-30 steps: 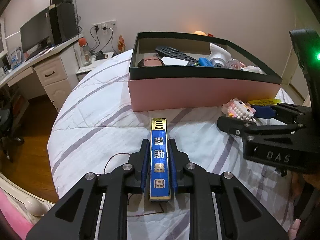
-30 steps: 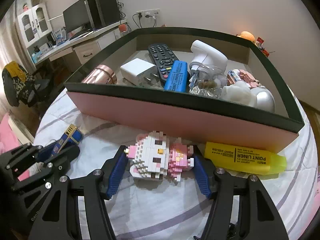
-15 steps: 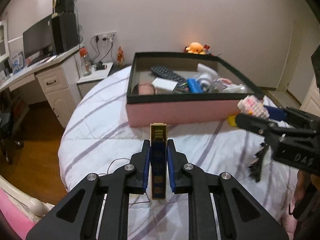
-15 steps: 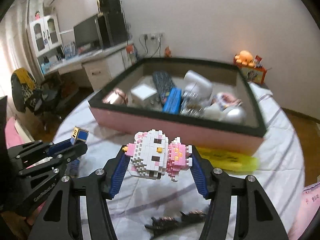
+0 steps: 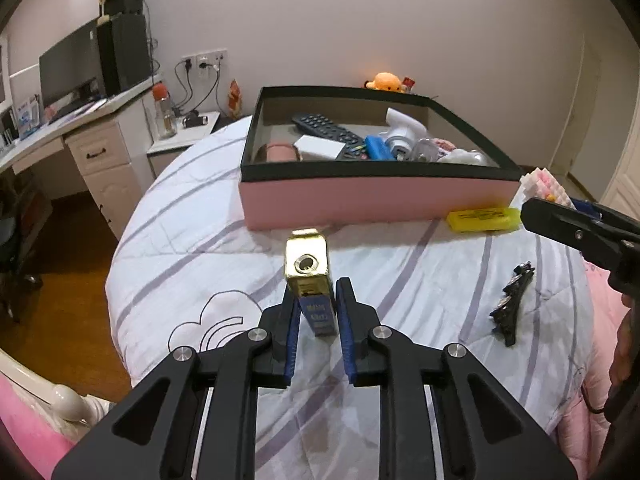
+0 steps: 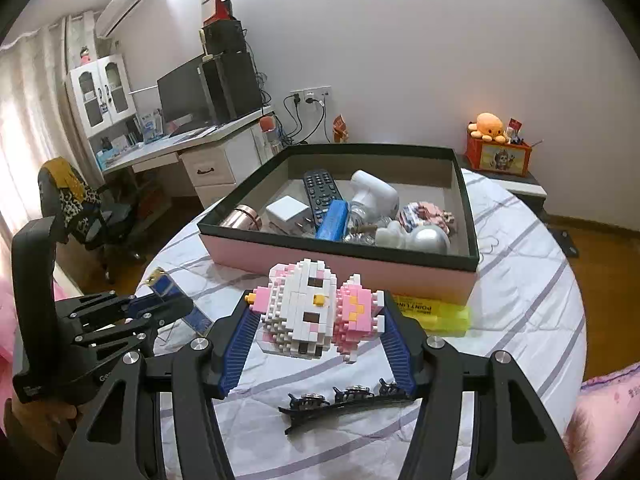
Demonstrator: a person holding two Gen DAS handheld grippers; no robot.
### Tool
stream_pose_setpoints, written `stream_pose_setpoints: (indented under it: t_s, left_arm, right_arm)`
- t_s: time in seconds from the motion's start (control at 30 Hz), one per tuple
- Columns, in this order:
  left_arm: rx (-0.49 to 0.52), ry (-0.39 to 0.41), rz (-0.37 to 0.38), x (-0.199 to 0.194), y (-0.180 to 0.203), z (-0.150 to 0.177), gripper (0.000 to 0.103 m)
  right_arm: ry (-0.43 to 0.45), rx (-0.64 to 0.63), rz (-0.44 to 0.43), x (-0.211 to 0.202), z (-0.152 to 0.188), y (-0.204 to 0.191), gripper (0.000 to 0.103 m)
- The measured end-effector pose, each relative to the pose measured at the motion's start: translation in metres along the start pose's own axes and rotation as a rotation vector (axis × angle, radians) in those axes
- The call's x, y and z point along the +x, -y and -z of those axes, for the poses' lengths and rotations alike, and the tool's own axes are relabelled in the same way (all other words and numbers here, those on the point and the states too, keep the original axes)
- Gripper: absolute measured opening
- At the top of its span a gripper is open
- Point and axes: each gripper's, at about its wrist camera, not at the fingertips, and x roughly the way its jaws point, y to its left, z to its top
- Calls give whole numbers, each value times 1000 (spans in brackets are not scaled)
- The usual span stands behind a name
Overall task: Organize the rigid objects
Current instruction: 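Lift the lighter with the left tool while the right tool carries the block figure over the box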
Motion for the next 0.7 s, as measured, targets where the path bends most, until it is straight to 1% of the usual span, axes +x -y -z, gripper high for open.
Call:
stream_pose_setpoints:
  t_s: [0.03,0.13,0.33,0.43,0.53,0.63,0.7]
  left_arm:
    - [-11,0,3,1,-1,0,19]
    - [2,4,11,1,2,-1,16]
    - [-2,10,31,0,1,-4,15]
    - [8,35,12,-8,4,-9,15]
    - [27,76,1,-23,8,-15,15]
    - [73,127,-21,-43,18,-21,15]
    - [79,163,-17,-56,20,-25,15]
  right_arm:
    - [-1,2,-2,1,1,0,60]
    - [-9,9,-9,6,1,2,60]
    - [-19,8,-17,11,3,2,60]
    - [-4,11,-11,8,1,3,60]
    - [29,8,-2,-2,-2,3,60]
    - [91,2,-7,-19,-9,0,60]
    - [136,-5,-10,-31,-13,-3,60]
